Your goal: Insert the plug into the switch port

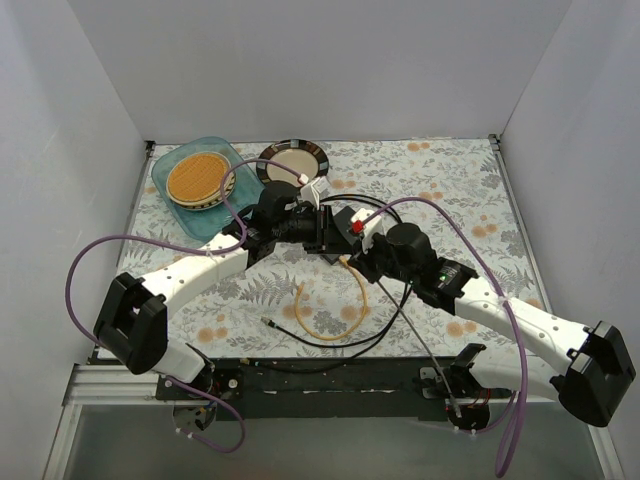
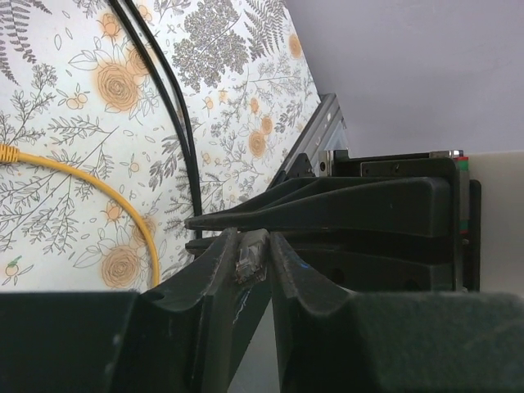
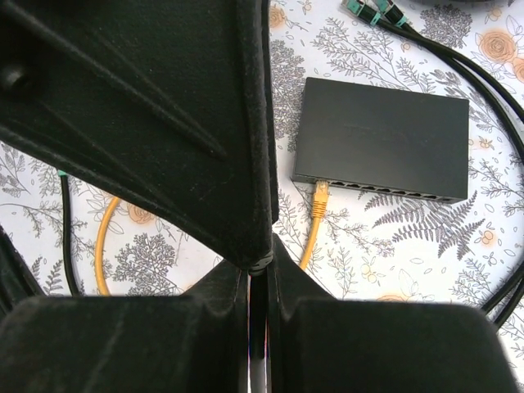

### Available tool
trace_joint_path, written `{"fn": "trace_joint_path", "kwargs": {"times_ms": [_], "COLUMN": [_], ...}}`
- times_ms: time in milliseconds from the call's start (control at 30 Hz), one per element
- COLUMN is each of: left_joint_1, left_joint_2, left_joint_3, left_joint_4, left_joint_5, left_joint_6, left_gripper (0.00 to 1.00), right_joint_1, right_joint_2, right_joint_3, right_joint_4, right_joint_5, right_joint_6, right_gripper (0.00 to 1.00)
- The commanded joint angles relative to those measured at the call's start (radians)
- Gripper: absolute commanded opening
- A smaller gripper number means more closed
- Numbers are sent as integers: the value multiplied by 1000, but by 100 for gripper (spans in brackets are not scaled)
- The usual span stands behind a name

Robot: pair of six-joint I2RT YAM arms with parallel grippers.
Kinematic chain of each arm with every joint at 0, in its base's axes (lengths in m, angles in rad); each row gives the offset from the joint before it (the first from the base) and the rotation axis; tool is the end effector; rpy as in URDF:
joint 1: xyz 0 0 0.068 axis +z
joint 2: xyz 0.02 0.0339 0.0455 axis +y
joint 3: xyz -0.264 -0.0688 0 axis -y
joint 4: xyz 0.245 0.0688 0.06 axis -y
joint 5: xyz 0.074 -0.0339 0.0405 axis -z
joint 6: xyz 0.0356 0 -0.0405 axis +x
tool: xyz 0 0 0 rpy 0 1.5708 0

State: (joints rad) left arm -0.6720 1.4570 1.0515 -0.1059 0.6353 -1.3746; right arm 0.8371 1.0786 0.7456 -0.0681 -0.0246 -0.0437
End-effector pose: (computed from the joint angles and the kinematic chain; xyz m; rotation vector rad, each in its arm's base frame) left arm 0.2438 -0.2209 0.2840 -0.4155 2.5567 -1.7069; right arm 0.1649 0.1842 0.2800 -0.8724 1.8128 0.5375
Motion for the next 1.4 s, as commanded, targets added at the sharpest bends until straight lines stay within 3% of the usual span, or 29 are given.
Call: {"fn": "trace_joint_path", "kwargs": {"times_ms": [0, 67, 167, 200, 267, 300, 367, 400, 433, 600, 833, 1033, 1267, 1367], "left_joint_1": [-8, -6, -1, 9, 28, 52, 84, 91, 92, 92, 91, 88, 84, 84], "left_joint_2": [-10, -12, -11, -12, -32, -41, -76, -87, -101, -201, -326, -406, -449, -443], "left_joint_3": [44, 73, 148, 165, 200, 232, 254, 275, 284, 187, -203, -399, -426, -416], "left_joint_4": [-28, -46, -116, -127, -141, -137, -99, -71, -45, 268, 676, 813, 827, 828], "left_joint_5": [-49, -112, -234, -262, -295, -313, -316, -280, -248, -102, 101, 136, 139, 165], "left_joint_6": [14, 19, 72, 83, 112, 117, 141, 164, 186, 261, 270, 293, 315, 309], "left_gripper": [2, 0, 0, 0, 0, 0, 0, 0, 0, 0, 0, 0, 0, 0], "right_joint_1": [-3, -3, -4, -7, -19, -24, -41, -46, -55, -73, -75, -75, -76, -81], "right_joint_2": [-25, -23, -25, -26, -45, -55, -94, -109, -140, -201, -201, -169, -66, -42], "right_joint_3": [47, 55, 93, 127, 161, 190, 212, 221, 234, 282, 308, 273, 284, 282], "right_joint_4": [48, 48, -4, -16, -53, -62, -71, -70, -67, -71, -85, -33, -41, -39], "right_joint_5": [18, 18, 64, 84, 84, 81, 72, 68, 60, -55, -135, -277, -422, -422], "right_joint_6": [-1, -1, -5, -10, -19, -25, -25, -25, -25, -39, -48, -47, -58, -62], "right_gripper": [1, 1, 28, 41, 56, 70, 82, 93, 97, 98, 98, 96, 84, 84]}}
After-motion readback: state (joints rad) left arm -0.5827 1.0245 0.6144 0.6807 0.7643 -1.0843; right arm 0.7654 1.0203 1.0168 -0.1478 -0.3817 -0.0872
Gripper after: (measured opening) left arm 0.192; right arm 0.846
